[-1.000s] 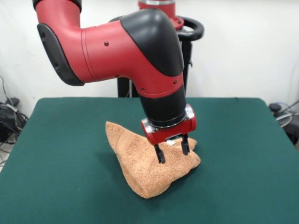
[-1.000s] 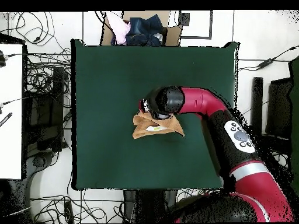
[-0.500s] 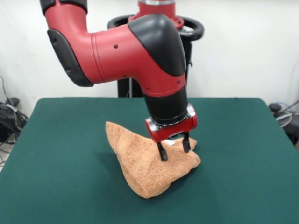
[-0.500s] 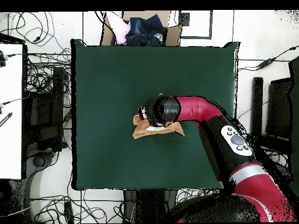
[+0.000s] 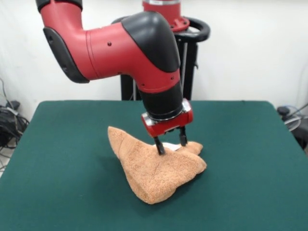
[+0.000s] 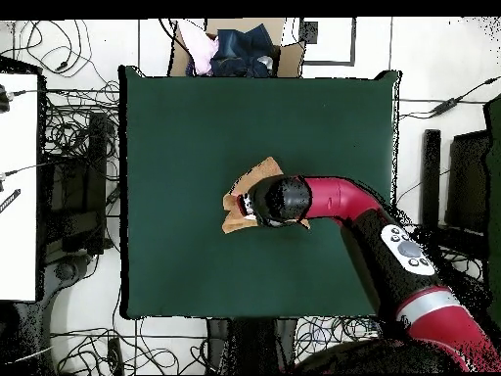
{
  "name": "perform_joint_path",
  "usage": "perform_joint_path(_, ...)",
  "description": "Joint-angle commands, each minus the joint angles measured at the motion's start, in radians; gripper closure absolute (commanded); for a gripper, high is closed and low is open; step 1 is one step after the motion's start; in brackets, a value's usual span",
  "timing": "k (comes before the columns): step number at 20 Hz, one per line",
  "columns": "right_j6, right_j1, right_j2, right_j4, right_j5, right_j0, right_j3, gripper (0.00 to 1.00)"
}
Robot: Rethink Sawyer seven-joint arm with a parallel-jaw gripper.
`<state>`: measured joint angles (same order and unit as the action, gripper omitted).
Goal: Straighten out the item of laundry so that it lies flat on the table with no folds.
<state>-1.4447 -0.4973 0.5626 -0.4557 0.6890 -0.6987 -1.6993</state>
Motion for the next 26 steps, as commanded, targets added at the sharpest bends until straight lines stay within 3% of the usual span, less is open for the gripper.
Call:
perform_joint_path(1, 0.053, 0.017, 0.019, -0.073, -0.058, -0.005, -0.07, 0.0)
perform_joint_path(6, 0.063, 0.086, 0.024, -0.089, -0.092, 0.006, -0.019, 0.0)
perform_joint_path(11, 0.046, 0.101, 0.034, -0.076, -0.106, 0.029, 0.01, 0.0)
perform_joint_path(17, 0.016, 0.085, 0.037, -0.058, -0.131, 0.046, 0.01, 0.0)
perform_joint_path(26, 0.04, 0.058, 0.053, -0.02, -0.052, 0.056, 0.043, 0.0)
